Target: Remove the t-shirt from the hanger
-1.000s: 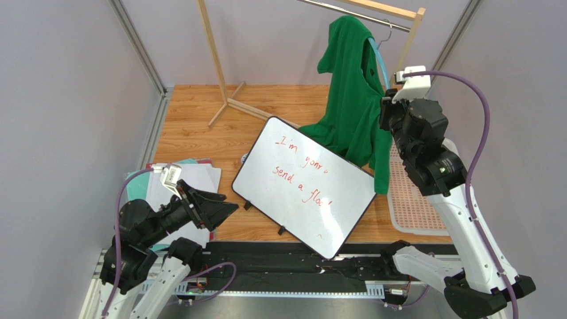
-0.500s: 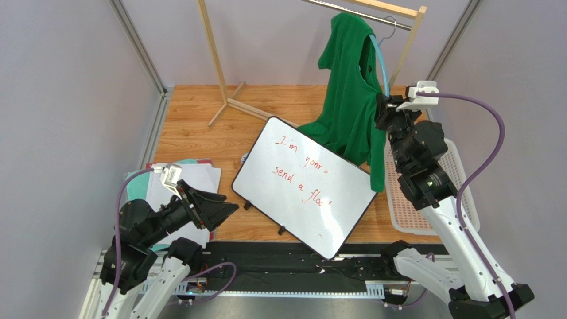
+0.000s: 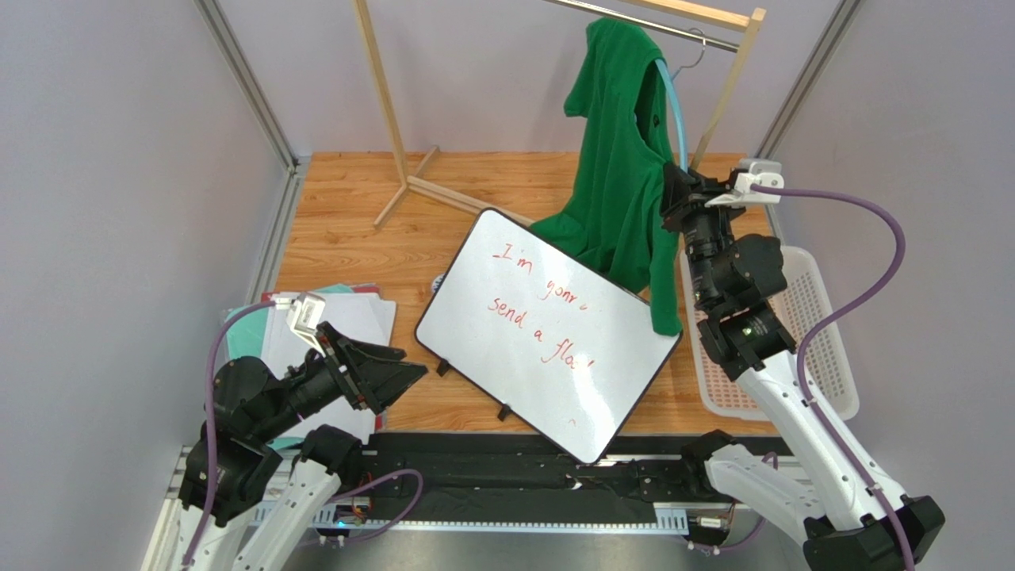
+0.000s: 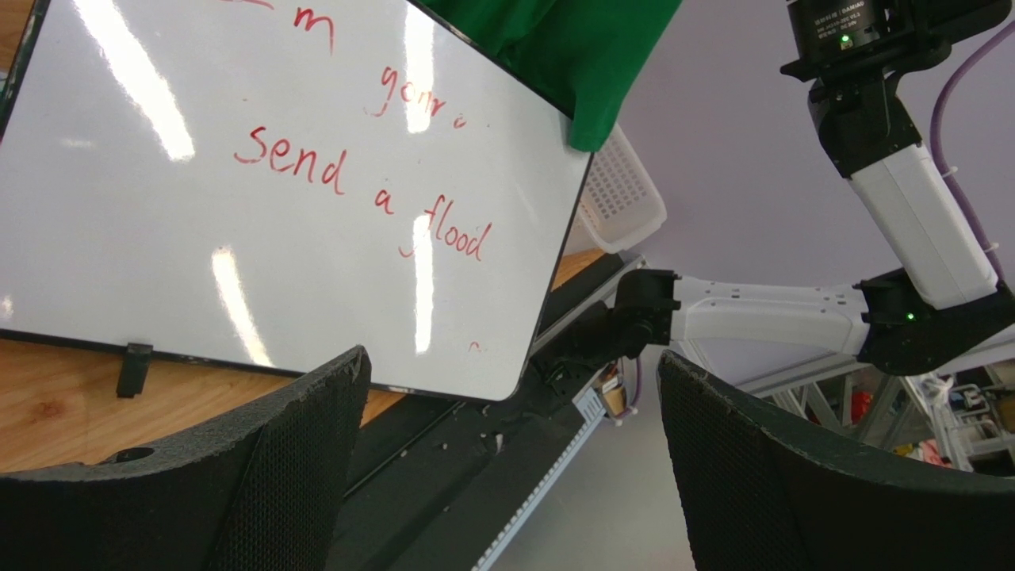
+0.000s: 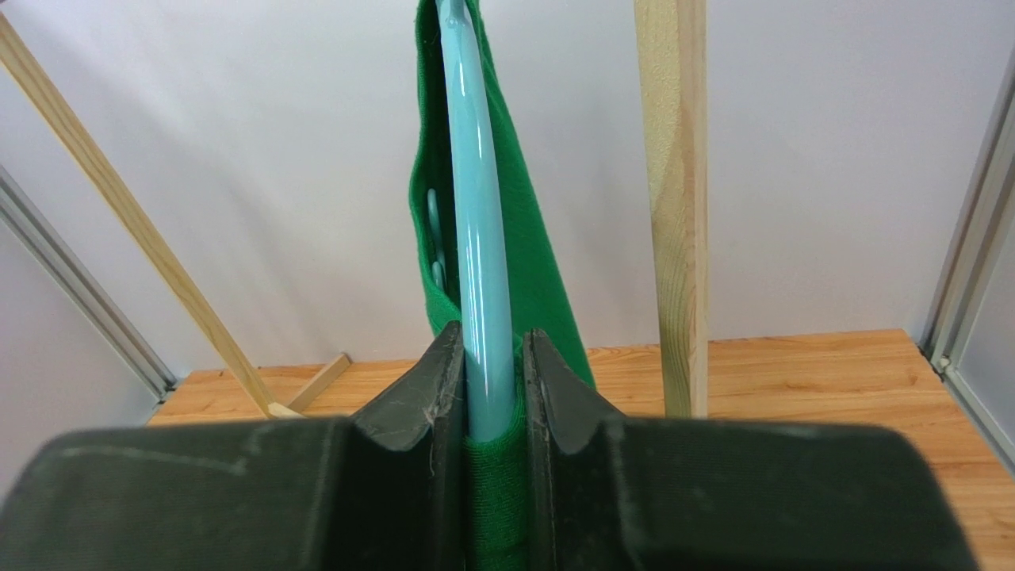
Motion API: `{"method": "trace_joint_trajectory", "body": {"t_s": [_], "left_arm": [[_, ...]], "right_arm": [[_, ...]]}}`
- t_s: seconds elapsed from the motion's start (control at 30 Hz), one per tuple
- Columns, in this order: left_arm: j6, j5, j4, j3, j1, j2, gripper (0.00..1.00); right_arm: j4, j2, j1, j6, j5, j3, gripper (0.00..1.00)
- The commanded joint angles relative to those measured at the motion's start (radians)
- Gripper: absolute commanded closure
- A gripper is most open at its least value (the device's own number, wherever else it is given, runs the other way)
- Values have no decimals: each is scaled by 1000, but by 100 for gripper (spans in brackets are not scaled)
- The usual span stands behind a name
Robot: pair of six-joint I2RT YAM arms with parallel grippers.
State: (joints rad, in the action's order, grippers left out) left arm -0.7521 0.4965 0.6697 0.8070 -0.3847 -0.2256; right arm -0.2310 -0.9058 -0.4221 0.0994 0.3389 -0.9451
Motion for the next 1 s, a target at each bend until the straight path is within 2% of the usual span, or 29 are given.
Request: {"method": "trace_joint_trajectory", "body": {"t_s": [0.0, 0.1, 0.23, 0.3, 0.47, 0.53, 0.8, 0.97], "left_arm": [[5, 16, -21, 8, 4, -14, 7], [-3, 20, -42, -8, 6, -20, 7], [-12, 34, -59, -25, 4, -26, 7], [-12, 36, -62, -28, 4, -24, 7], [-6, 34, -61, -29, 4, -20, 7], [-7, 36, -64, -32, 4, -21, 7], [-30, 53, -96, -54, 4, -21, 7], [-36, 60, -101, -55, 6, -23, 7]], "right_arm": [[-87, 22, 5, 75, -34, 12, 100], [-18, 12, 5, 123, -41, -3, 100], [223, -47, 5, 140, -86, -127, 100], [264, -50, 8, 129, -90, -158, 99], [413, -35, 5, 88, -106, -237, 72], [517, -47, 5, 80, -97, -319, 69], [778, -117, 5, 22, -74, -546, 45], [852, -201, 5, -20, -98, -681, 44]]}}
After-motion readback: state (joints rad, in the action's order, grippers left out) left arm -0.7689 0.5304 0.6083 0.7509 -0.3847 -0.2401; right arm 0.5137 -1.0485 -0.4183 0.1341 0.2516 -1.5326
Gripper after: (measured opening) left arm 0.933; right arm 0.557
